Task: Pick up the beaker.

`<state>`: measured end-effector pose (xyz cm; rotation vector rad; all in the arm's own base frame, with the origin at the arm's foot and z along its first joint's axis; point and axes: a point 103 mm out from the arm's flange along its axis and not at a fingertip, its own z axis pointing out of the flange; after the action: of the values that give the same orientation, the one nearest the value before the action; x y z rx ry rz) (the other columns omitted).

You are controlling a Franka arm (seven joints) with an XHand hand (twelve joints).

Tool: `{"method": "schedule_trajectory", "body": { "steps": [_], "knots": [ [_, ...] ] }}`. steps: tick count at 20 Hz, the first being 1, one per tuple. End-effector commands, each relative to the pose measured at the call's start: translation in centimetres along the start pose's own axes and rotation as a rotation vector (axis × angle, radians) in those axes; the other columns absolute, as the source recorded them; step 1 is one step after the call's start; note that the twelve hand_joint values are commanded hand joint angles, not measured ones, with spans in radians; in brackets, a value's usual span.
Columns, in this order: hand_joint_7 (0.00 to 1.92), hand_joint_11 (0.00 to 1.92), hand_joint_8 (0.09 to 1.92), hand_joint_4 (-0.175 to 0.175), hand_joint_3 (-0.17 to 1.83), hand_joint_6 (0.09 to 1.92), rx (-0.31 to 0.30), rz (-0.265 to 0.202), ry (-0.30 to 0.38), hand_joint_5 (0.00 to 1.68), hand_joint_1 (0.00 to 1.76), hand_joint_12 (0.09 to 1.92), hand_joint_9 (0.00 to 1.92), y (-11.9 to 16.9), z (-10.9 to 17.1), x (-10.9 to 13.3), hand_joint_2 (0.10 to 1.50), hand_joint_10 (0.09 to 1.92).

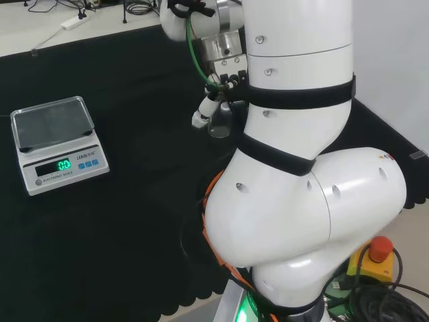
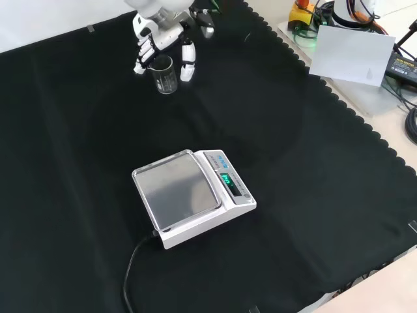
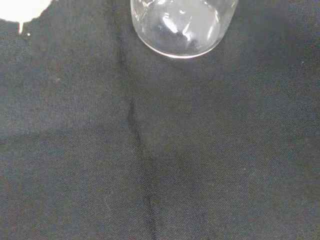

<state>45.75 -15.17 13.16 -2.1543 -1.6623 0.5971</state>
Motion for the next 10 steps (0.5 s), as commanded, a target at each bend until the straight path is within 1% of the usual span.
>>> {"method": "schedule_trajectory", "body": {
  "steps": [1, 3, 6, 8, 10],
  "knots": [
    [0.00, 0.00, 0.60, 0.016, 0.28, 0.09, 0.026, 0.001, -0.002, 0.11, 0.63, 1.47, 0.17, 0.81, 1.36, 0.23, 0.60, 0.91],
    [0.01, 0.00, 0.63, 0.013, 0.28, 0.09, 0.025, 0.001, 0.005, 0.12, 0.65, 1.48, 0.19, 0.78, 1.77, 0.20, 0.61, 0.92],
    [0.07, 0.05, 0.68, 0.007, 0.31, 0.09, -0.005, 0.012, 0.023, 0.16, 0.72, 1.49, 0.28, 0.61, 1.86, 0.16, 0.60, 0.89],
    [0.18, 0.16, 0.71, 0.006, 0.38, 0.09, -0.041, 0.031, 0.030, 0.23, 0.80, 1.46, 0.41, 0.48, 1.72, 0.20, 0.58, 0.85],
    [0.33, 0.32, 0.73, 0.005, 0.45, 0.09, -0.082, 0.048, 0.044, 0.31, 0.86, 1.41, 0.58, 0.33, 1.56, 0.31, 0.56, 0.81]
  ]
}}
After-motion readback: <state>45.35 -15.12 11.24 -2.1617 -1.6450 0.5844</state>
